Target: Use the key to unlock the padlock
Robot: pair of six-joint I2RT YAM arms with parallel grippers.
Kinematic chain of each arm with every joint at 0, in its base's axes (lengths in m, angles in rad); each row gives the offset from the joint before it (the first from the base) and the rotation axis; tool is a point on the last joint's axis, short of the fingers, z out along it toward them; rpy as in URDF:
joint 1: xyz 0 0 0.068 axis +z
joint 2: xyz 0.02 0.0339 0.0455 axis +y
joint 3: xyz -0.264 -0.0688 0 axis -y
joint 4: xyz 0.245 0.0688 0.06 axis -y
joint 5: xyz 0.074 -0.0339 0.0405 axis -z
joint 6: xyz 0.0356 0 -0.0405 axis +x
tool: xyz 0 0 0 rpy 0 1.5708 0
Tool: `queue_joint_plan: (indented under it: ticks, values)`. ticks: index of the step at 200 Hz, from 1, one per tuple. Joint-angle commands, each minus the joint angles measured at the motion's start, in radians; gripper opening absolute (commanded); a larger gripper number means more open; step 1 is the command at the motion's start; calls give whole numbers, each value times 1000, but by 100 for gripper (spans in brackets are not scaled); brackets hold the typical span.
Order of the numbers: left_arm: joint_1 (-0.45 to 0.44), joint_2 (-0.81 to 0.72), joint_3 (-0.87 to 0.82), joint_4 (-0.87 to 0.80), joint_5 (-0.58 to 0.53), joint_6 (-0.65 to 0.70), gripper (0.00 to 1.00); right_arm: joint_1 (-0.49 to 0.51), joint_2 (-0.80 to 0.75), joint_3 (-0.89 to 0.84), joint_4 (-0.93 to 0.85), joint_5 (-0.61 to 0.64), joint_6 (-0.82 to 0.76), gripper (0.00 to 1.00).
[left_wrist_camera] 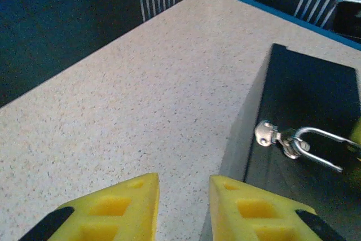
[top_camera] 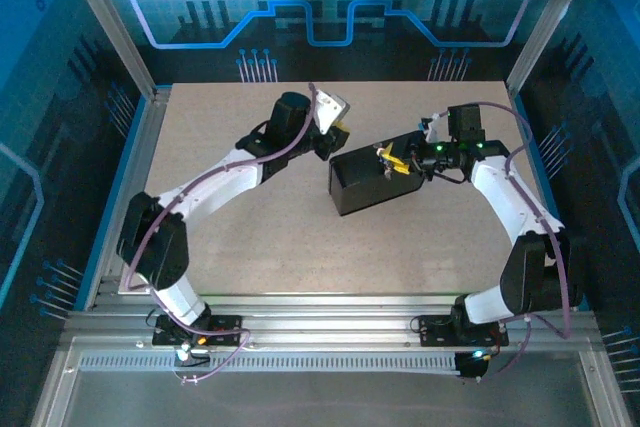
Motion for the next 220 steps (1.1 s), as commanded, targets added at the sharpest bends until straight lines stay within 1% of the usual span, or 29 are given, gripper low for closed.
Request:
queue_joint_plan:
  ticks: [1, 28, 53, 65, 86, 103, 113, 149, 169, 194, 220]
  values:
    - [15, 69, 69, -91, 31, -108, 32, 23, -51, -27, 130, 50, 53, 16]
    - [16, 121, 107, -113, 185, -144, 33, 38, -61, -54, 190, 100, 72, 16]
    - [17, 167, 138, -134, 195, -133, 33, 49, -50, -39, 176, 124, 57, 16]
    - [17, 183, 150, -151, 224, -124, 33, 52, -48, -34, 171, 134, 49, 16]
    - [17, 192, 169, -205, 317, -133, 28, 53, -48, -35, 176, 174, 49, 16]
    - [14, 177, 149, -208, 395, -164, 24, 54, -45, -28, 181, 215, 53, 15]
    - [6, 164, 124, -197, 427, -175, 23, 56, -38, -17, 180, 239, 54, 15]
    - [-40, 137, 67, -174, 415, -180, 24, 66, 19, 29, 196, 258, 60, 15]
    - [-49, 144, 63, -172, 416, -184, 24, 86, 49, 61, 199, 262, 56, 15]
    - [-58, 148, 67, -180, 427, -182, 22, 119, 97, 126, 168, 283, 42, 15]
    - [-59, 146, 62, -188, 422, -180, 22, 130, 125, 151, 172, 314, 45, 15]
